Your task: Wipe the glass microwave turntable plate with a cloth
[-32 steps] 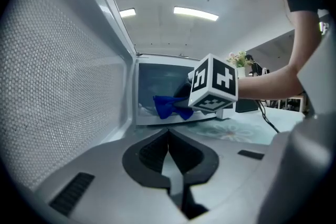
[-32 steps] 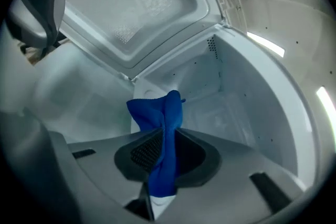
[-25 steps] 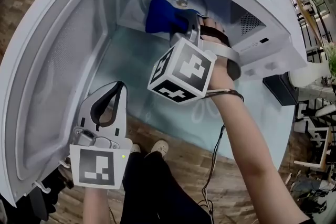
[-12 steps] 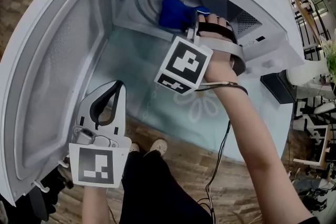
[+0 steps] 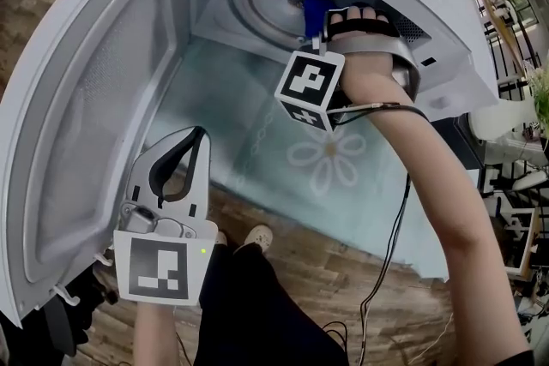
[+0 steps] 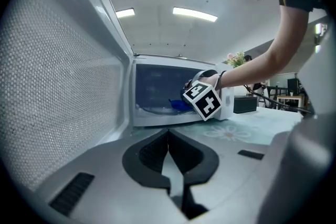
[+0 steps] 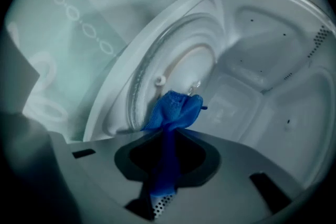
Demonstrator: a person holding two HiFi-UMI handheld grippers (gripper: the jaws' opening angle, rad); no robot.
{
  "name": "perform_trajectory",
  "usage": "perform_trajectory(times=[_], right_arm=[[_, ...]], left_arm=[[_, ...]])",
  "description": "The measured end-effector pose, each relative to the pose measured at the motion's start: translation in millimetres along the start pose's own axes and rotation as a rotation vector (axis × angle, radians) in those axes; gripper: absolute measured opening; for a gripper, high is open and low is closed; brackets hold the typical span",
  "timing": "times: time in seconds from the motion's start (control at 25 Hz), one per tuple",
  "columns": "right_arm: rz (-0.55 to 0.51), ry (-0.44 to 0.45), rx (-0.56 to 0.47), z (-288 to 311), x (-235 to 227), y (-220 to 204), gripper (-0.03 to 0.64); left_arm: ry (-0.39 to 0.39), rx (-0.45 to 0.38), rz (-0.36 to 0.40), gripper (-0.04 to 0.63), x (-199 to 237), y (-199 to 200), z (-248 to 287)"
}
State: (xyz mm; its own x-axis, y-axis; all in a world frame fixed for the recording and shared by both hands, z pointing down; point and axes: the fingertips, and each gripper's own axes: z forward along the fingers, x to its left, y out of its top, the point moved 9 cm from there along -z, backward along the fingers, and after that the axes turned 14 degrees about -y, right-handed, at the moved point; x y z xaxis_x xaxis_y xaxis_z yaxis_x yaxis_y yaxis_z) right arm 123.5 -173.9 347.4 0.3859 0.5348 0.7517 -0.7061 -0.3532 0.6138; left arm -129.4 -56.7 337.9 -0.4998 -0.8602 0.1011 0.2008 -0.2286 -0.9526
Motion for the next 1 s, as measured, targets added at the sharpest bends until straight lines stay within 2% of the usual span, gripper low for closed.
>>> perform_trajectory(times=[0.24,0.36,0.64,1.0], right_arm=[[-0.249,0.08,0.112,16.0,14.0,-7.0,0.055],[-0.306,0.116,0.142,17.8,17.8,-10.5,0.055],[-0.255,0.098,0.118,12.1,16.1,-12.5,0.055],[-0.131,0.083,0.039,-22.3,8.0,-13.6,0.057]], left_arm=[[0.008,-0.004,0.003,0.005,1.3,-0.1,-3.4],[0.012,-0.007,0.001,0.005,2.4,0.3,-5.8],[0.01,-0.005,0.008,0.005,0.8,1.1,-9.1],[0.009,-0.002,0.017,0.005,-2.5,6.8,-18.9]])
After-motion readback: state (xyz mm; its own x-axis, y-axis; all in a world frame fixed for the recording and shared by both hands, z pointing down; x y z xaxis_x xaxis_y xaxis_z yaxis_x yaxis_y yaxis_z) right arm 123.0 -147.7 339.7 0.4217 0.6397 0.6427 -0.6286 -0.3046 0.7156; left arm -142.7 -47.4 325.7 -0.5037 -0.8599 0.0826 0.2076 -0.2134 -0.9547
